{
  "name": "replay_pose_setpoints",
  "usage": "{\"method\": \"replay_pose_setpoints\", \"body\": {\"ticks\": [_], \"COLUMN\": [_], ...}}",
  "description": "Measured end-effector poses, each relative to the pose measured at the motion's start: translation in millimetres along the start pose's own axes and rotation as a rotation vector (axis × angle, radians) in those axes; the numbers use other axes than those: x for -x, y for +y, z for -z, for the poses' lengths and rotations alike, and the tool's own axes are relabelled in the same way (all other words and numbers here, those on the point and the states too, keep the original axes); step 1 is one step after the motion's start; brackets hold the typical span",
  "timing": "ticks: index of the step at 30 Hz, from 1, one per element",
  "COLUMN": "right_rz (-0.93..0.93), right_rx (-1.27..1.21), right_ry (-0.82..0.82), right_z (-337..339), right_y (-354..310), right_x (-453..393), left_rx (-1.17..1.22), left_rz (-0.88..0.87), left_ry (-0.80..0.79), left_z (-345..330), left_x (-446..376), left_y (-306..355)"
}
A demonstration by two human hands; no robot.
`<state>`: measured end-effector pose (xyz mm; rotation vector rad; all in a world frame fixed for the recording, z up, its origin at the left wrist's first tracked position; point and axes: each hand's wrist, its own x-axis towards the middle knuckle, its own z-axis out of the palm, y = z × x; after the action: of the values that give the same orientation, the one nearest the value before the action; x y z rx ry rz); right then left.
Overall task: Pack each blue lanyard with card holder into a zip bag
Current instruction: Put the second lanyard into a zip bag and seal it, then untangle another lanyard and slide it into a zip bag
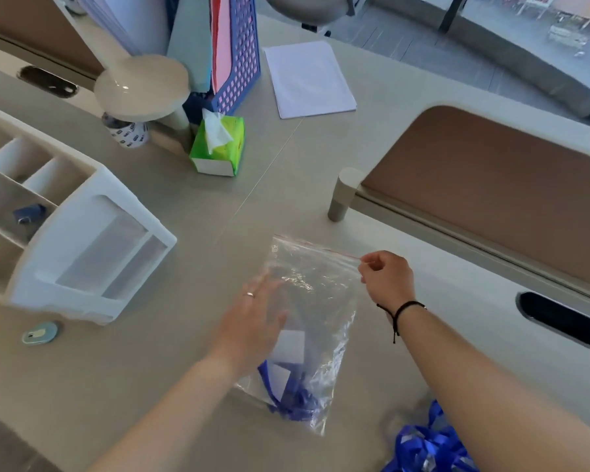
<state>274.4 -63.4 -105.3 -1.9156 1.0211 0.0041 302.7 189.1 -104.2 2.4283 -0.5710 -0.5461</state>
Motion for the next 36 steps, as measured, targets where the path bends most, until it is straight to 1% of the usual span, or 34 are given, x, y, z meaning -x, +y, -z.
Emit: {"method": "replay_pose_setpoints", "body": {"ticks": [2,3,4,6,7,9,11,12,13,15,17,21,23,27,29,32,36], "right_rz": [-0.014,-0.029,-0.053,-0.06,-0.006,0.181,0.365,0.418,0.443,0.435,0.406,0.364,0.331,0.262,0.231,0.162,-0.002], "right_rx": [0.023,0.039,0.047,0.109,0.18,0.366,0.546,0.615,0.67,0.74,0.761,0.761,0.72,0.571,0.491,0.366,0.254], "right_ry": [-0.011,-0.023,-0.035,-0.044,-0.044,-0.068,-0.134,-0.185,-0.241,-0.329,-0.355,-0.348,-0.361,-0.319,-0.264,-0.141,0.042], "right_z": [-6.0,-7.9,-9.1,-9.9,-9.8,-9.0,-9.4,-10.9,-13.6,-20.3,-25.1,-22.5,-14.9,14.2,35.1,73.5,128.8], "right_y": [5.9,8.9,11.8,18.7,23.8,35.0,45.0,49.5,55.1,67.2,76.7,85.0,85.9,99.2,114.1,140.4,184.7], "right_x": [0.6,2.9,6.6,19.1,28.3,52.7,80.5,93.4,104.3,119.9,128.0,137.0,143.5,162.4,175.9,199.4,226.5], "left_rx": [-0.16,-0.253,-0.316,-0.367,-0.377,-0.407,-0.432,-0.439,-0.445,-0.453,-0.458,-0.492,-0.49,-0.389,-0.349,-0.322,-0.278], "left_rz": [0.016,0.007,-0.008,-0.031,-0.034,-0.029,-0.02,-0.017,-0.015,-0.016,-0.019,0.002,0.011,-0.064,-0.133,-0.295,-0.312], "left_ry": [-0.136,-0.174,-0.182,-0.138,-0.121,-0.095,-0.085,-0.092,-0.101,-0.109,-0.11,-0.156,-0.16,-0.141,-0.099,-0.07,-0.154], "left_z": [-25.0,-35.9,-45.0,-56.2,-59.2,-62.6,-63.5,-64.7,-65.0,-66.4,-66.1,-63.1,-59.3,-64.1,-73.0,-96.3,-130.8], "left_x": [15.1,20.9,25.0,28.8,28.4,25.3,23.0,22.8,22.9,23.7,23.9,24.1,24.9,32.6,39.2,58.0,99.0], "left_y": [-13.7,-18.1,-21.6,-25.7,-27.5,-31.1,-31.2,-31.8,-31.6,-33.1,-33.4,-28.6,-20.2,12.3,34.9,67.9,107.0]}}
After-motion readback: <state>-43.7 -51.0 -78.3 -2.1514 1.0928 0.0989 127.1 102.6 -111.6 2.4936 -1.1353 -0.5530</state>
